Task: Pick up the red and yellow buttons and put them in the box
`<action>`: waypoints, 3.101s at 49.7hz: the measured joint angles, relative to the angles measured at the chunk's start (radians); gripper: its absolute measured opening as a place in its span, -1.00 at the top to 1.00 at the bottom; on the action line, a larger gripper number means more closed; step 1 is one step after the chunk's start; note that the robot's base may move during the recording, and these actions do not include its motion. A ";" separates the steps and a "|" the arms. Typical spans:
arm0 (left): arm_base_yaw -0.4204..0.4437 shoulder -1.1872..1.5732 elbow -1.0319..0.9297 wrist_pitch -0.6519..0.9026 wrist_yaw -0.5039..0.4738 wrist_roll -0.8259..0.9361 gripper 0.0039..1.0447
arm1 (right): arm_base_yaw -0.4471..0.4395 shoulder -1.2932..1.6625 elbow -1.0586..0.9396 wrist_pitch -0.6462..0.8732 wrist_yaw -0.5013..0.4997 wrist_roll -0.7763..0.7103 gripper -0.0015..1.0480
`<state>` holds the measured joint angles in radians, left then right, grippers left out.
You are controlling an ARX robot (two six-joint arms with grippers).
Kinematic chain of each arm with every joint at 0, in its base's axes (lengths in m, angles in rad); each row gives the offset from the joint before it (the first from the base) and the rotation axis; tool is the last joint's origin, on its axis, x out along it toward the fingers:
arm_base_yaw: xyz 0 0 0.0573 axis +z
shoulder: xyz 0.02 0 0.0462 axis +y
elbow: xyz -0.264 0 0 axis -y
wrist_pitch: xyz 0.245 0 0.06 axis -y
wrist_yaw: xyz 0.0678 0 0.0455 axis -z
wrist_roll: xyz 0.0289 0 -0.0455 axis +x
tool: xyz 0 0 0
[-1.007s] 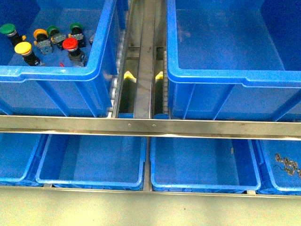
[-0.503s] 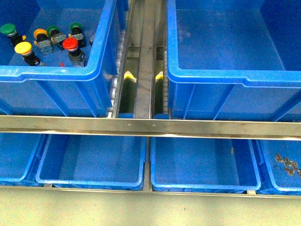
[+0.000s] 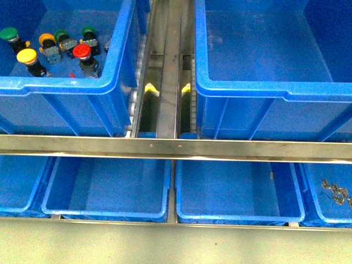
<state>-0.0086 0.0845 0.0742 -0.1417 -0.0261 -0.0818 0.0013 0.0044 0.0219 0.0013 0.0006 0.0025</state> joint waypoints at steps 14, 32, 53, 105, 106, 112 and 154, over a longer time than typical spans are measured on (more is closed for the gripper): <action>0.056 0.837 0.469 0.041 0.129 -0.201 -0.86 | 0.000 0.000 0.000 0.000 -0.001 0.000 -0.88; 0.126 1.484 0.955 0.123 0.287 0.122 -0.86 | 0.000 0.000 0.000 0.000 -0.001 0.000 -0.88; 0.108 2.034 1.490 -0.027 0.364 0.303 -0.86 | 0.000 0.000 0.000 0.000 -0.001 0.000 -0.88; 0.006 2.482 1.987 -0.230 0.338 0.301 -0.86 | 0.000 0.000 0.000 0.000 -0.001 0.000 -0.88; 0.005 2.486 1.995 -0.233 0.339 0.301 -0.86 | 0.000 0.000 0.000 0.000 -0.001 0.000 -0.88; 0.003 2.502 2.040 -0.252 0.340 0.294 -0.83 | 0.000 0.000 0.000 0.000 -0.001 0.000 -0.88; 0.071 2.345 1.862 -0.071 0.520 -0.110 0.36 | 0.000 0.000 0.000 0.000 -0.001 0.000 -0.88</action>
<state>0.0628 2.4298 1.9366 -0.2123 0.4938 -0.1921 0.0013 0.0044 0.0219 0.0013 -0.0002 0.0025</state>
